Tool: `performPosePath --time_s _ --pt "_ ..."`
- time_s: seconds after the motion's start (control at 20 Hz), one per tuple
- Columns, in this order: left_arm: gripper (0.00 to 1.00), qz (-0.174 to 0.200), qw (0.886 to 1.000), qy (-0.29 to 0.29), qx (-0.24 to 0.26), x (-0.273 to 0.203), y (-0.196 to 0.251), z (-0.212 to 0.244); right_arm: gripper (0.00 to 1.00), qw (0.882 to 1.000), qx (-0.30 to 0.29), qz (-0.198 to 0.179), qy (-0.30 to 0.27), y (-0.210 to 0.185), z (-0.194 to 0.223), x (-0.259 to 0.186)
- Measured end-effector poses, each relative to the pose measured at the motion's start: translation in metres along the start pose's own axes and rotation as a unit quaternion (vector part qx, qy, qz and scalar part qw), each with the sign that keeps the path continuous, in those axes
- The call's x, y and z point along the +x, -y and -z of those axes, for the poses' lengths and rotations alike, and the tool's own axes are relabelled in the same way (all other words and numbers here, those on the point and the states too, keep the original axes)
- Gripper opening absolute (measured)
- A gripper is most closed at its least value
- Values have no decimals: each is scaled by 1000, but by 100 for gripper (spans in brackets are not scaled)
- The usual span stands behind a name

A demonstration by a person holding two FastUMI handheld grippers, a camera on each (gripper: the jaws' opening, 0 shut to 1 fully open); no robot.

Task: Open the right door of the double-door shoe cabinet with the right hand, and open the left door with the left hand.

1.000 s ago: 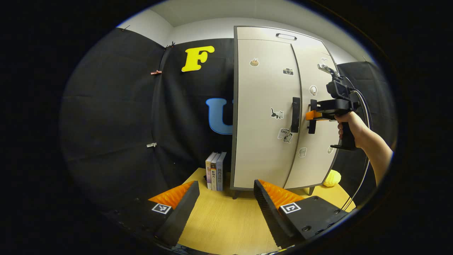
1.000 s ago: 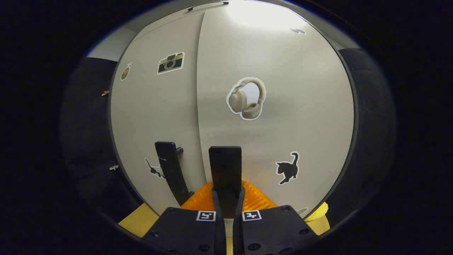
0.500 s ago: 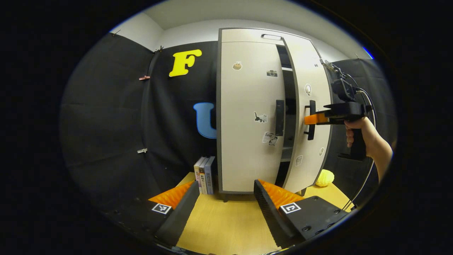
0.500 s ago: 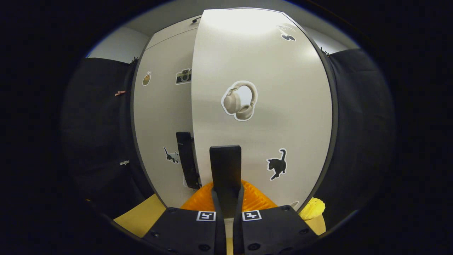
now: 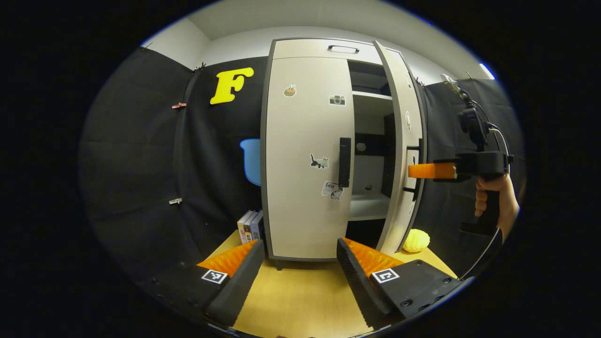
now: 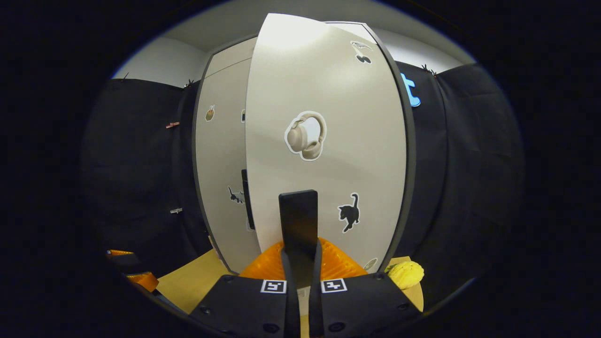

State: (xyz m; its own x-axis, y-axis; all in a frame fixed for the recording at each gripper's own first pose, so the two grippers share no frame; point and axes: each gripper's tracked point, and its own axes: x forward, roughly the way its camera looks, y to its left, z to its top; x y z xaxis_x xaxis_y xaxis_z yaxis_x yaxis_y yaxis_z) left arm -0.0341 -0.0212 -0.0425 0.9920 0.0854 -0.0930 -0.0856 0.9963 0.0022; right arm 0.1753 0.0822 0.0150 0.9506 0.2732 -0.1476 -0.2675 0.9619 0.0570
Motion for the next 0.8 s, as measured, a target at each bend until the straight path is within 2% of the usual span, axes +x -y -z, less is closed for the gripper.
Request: performPosePath --time_s 0.5,0.8 --pt "96 -23 1000 -1 -3 2 32 1 11 1000 -17 8 -8 35 -1 -23" --pt "96 -32 999 4 -7 7 47 1 10 999 -22 47 0 67 -5 -29"
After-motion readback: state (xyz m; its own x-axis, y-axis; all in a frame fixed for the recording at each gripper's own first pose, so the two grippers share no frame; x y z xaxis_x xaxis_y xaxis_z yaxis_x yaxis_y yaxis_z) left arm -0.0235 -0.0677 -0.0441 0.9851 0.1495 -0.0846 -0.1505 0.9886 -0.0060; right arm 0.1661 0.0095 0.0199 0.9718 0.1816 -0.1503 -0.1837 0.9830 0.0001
